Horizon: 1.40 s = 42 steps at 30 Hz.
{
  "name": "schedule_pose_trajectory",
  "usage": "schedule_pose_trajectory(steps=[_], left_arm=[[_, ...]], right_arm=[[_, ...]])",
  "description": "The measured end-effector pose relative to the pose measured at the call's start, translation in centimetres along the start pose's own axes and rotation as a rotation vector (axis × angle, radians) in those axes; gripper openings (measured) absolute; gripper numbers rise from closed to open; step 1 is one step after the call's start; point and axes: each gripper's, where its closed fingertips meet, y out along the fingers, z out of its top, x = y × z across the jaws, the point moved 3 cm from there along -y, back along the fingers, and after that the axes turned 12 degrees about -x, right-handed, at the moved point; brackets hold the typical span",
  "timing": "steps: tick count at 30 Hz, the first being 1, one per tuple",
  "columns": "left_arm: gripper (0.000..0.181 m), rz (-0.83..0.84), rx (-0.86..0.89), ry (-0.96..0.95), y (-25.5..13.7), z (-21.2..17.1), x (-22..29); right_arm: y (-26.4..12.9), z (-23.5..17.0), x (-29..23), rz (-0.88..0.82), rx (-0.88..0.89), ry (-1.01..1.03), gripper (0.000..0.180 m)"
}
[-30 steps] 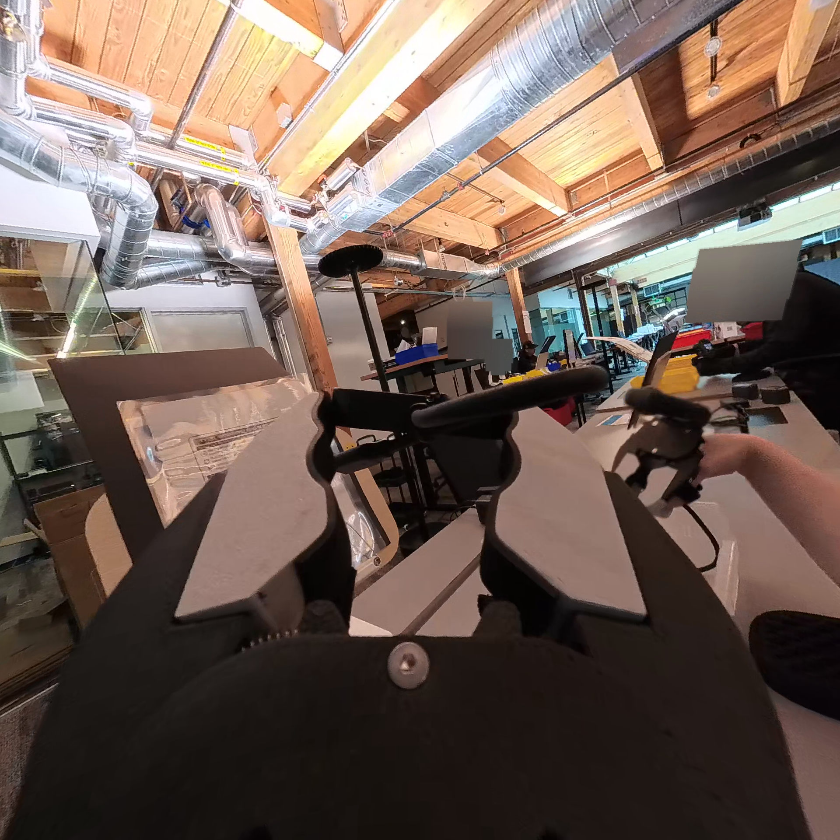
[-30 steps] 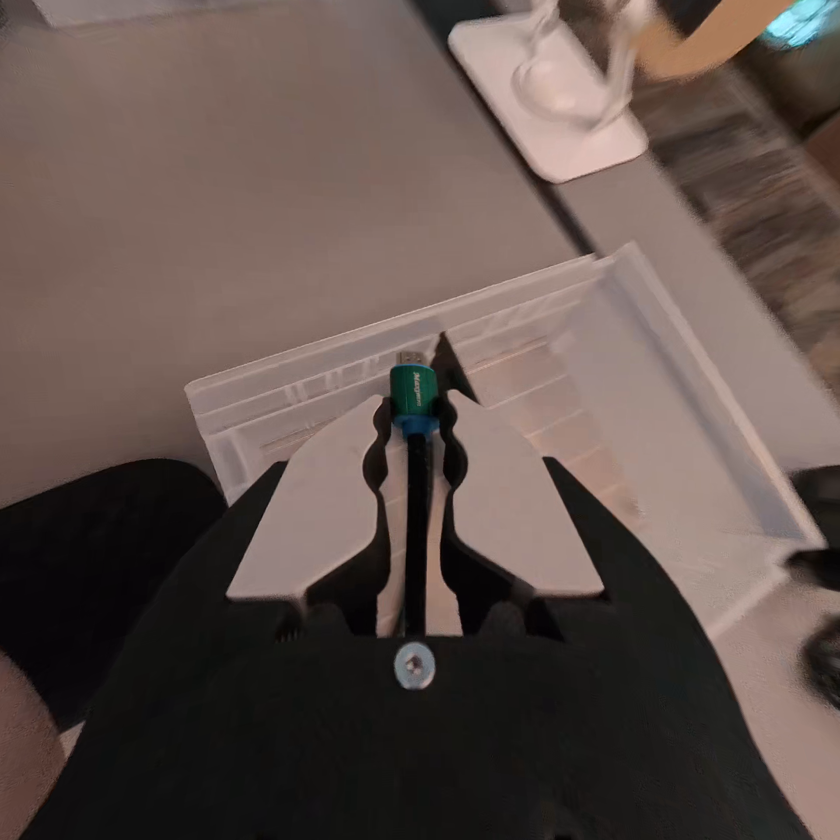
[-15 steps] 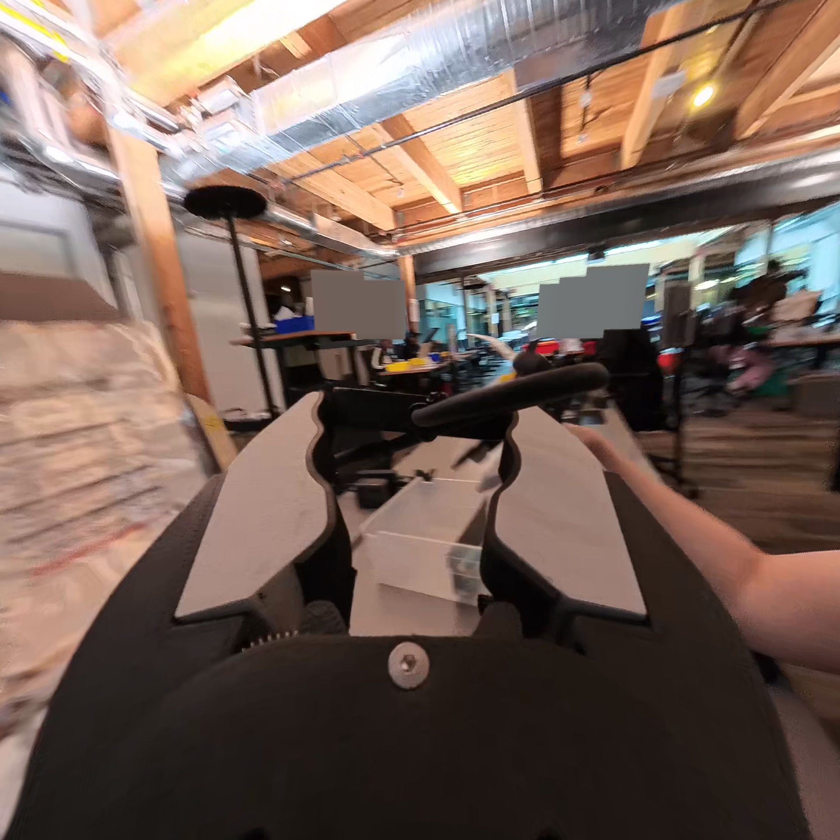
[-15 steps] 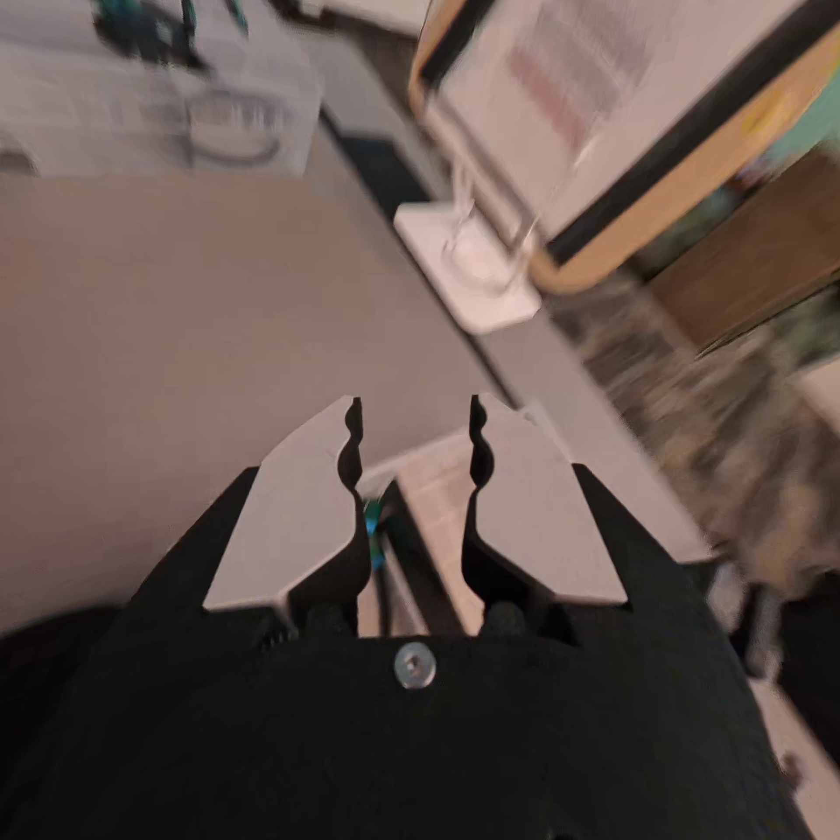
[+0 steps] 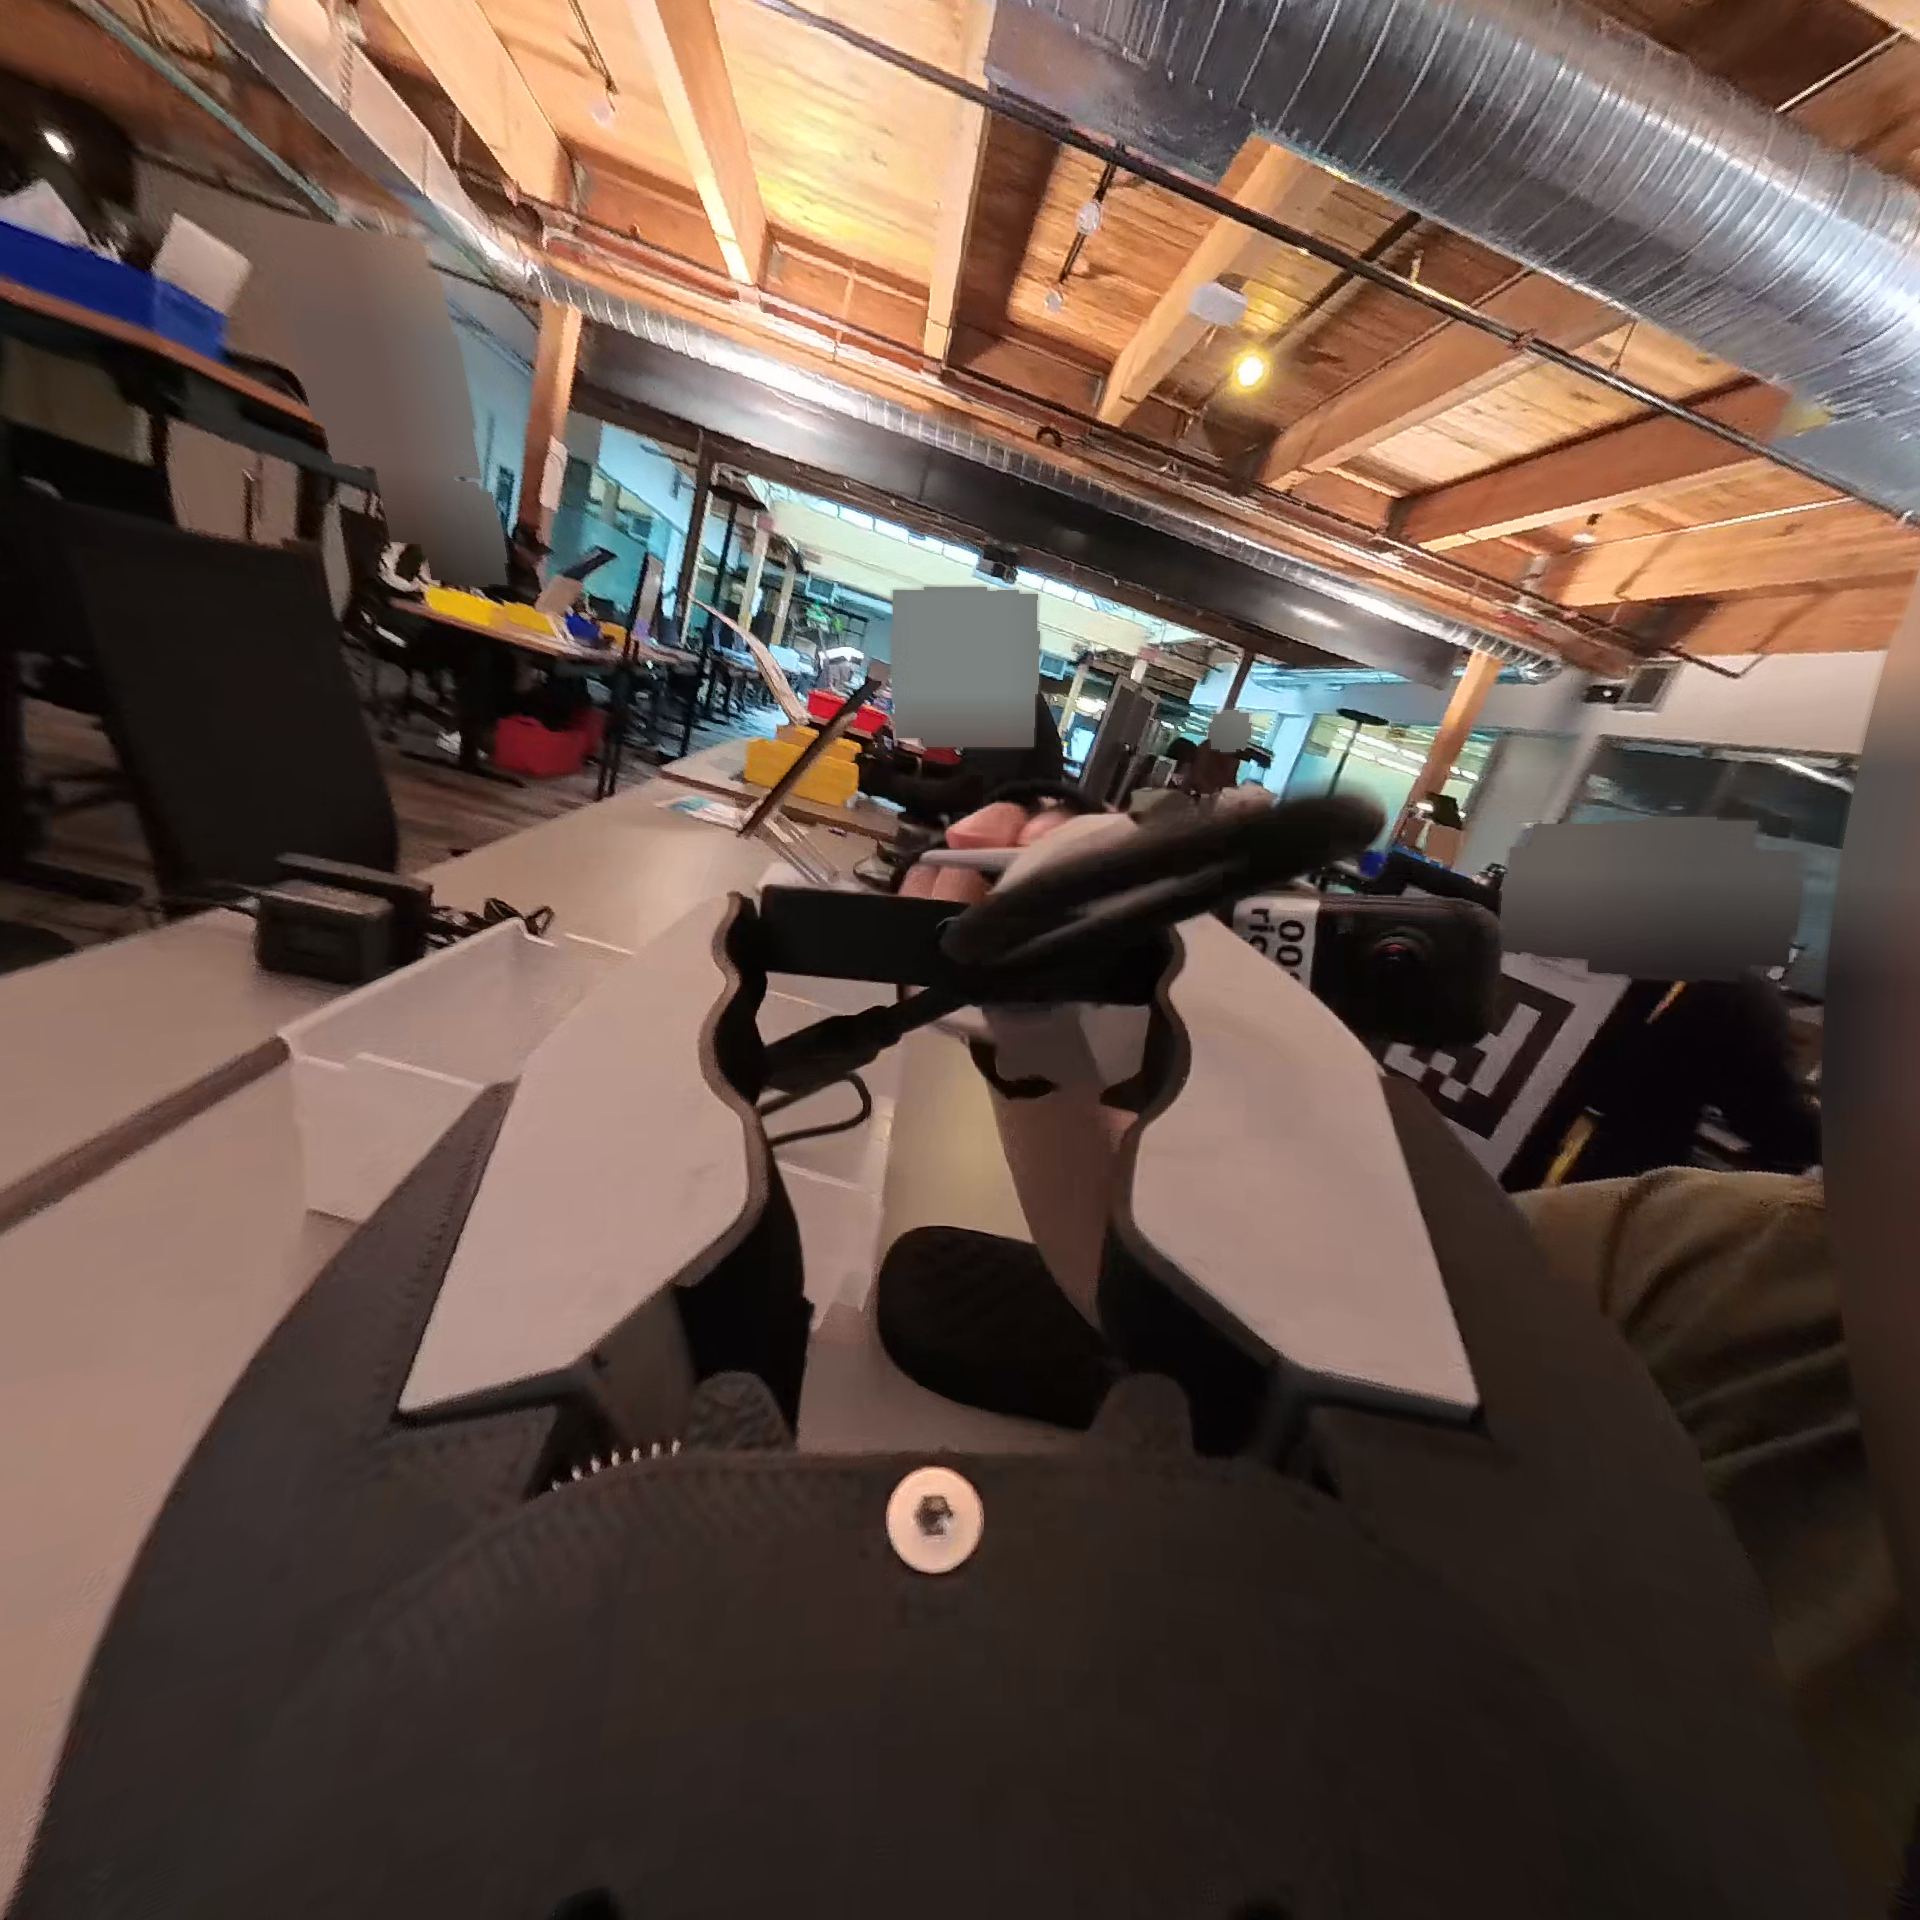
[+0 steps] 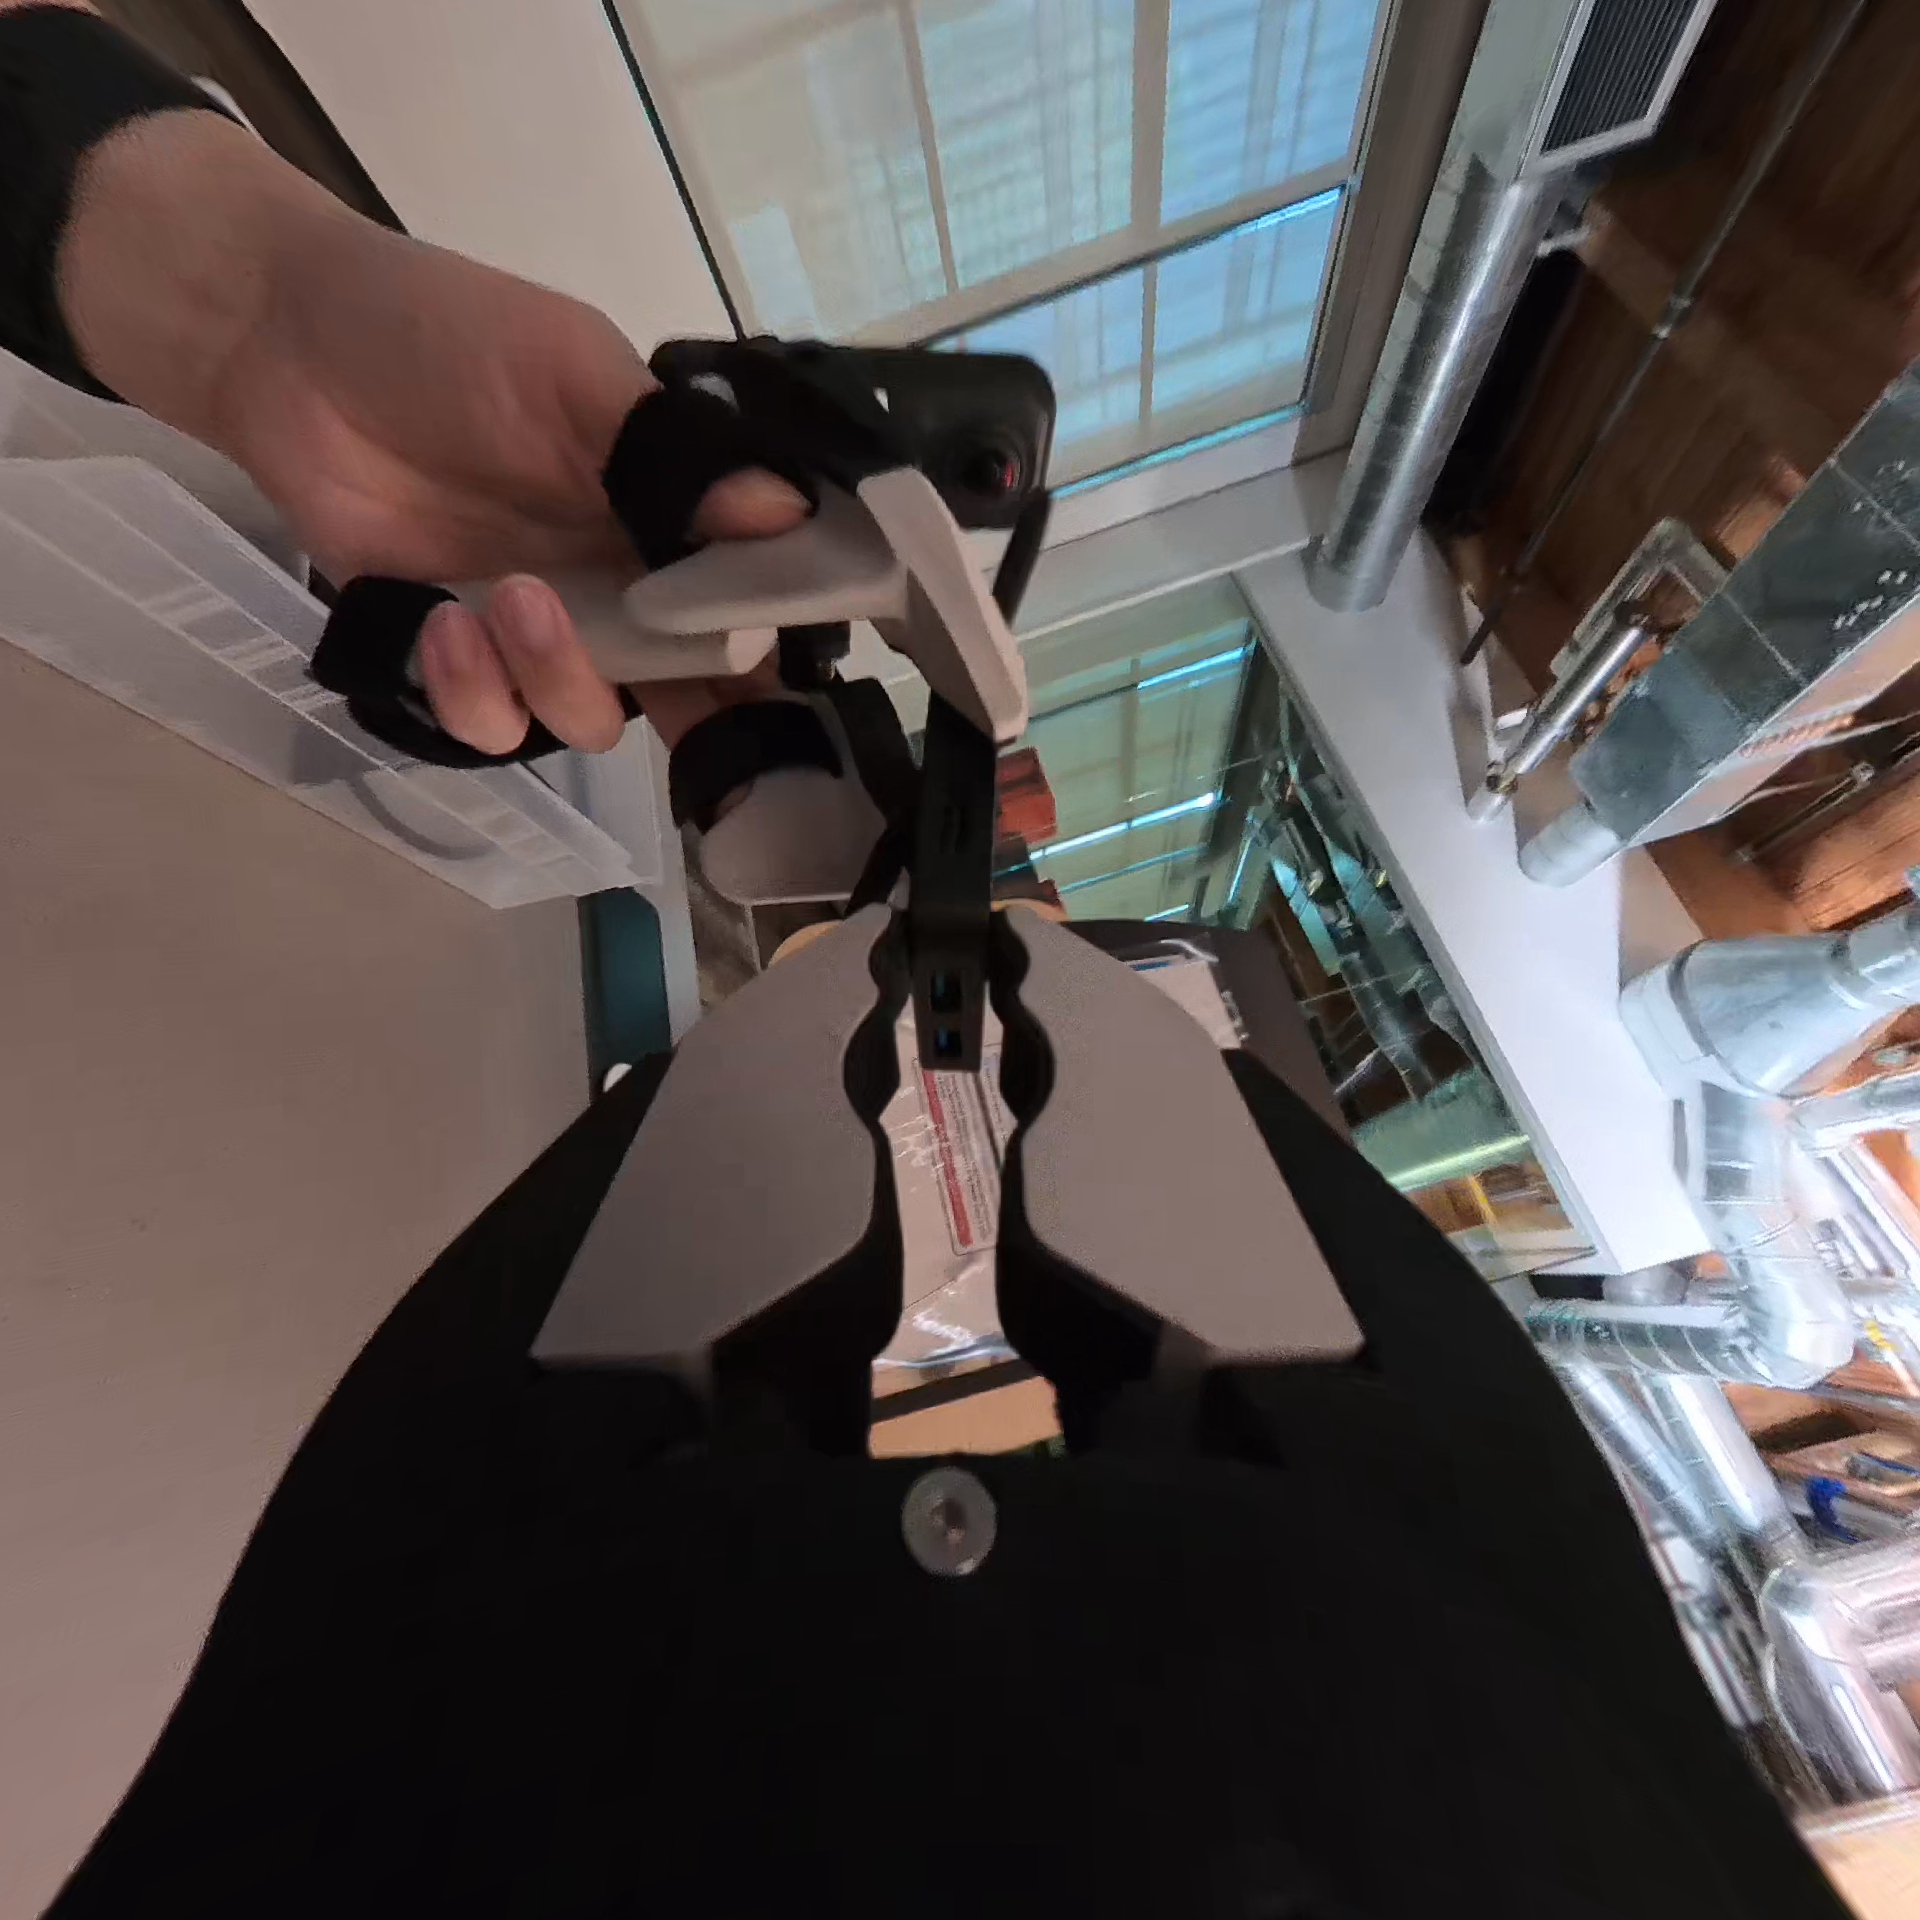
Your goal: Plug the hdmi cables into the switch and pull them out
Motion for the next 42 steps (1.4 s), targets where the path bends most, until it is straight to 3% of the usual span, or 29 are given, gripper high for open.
schedule_pose_trajectory(steps=[5, 6, 10, 15, 19, 24, 32, 35, 37, 42], left_arm=[[0.071, -0.040, -0.033, -0.085, 0.6, -1.1, -1.0], [0.079, -0.010, -0.053, -0.104, 0.6, -1.4, -1.6], [0.085, 0.141, -0.099, -0.116, -0.5, -2.0, -4.1], [0.079, 0.175, -0.077, -0.102, -2.5, -0.9, -4.5], [0.075, 0.201, -0.052, -0.087, -3.8, 0.0, -4.7], [0.073, 0.218, -0.018, -0.093, -5.1, 0.7, -5.0], [0.073, 0.236, -0.034, -0.087, -5.4, 0.7, -5.1], [0.073, 0.241, -0.016, -0.080, -6.0, 1.2, -4.9], [0.073, 0.255, -0.006, -0.067, -6.5, 1.6, -4.7], [0.072, 0.288, 0.033, -0.028, -8.1, 3.0, -3.8]], right_arm=[[-0.4, -2.0, 0.4, 0.112, -0.067, 0.074, 0.014], [-0.7, -3.4, 1.1, 0.098, -0.120, 0.084, 0.014], [-3.6, -13.6, 3.2, 0.159, -0.445, 0.302, 0.014], [-8.5, -28.4, -0.4, 0.269, -0.882, 0.570, 0.015], [-9.6, -33.8, -3.4, 0.339, -1.109, 0.585, 0.015], [-9.6, -36.1, -8.2, 0.593, -1.252, 0.480, 0.015], [-9.9, -34.9, -5.8, 0.488, -1.163, 0.626, 0.022], [-12.7, -34.5, -3.5, 0.390, -1.225, 0.745, 0.030], [-15.7, -34.8, -2.8, 0.340, -1.344, 0.844, 0.047], [-21.0, -35.9, -4.9, 0.360, -1.469, 1.116, 0.046]])
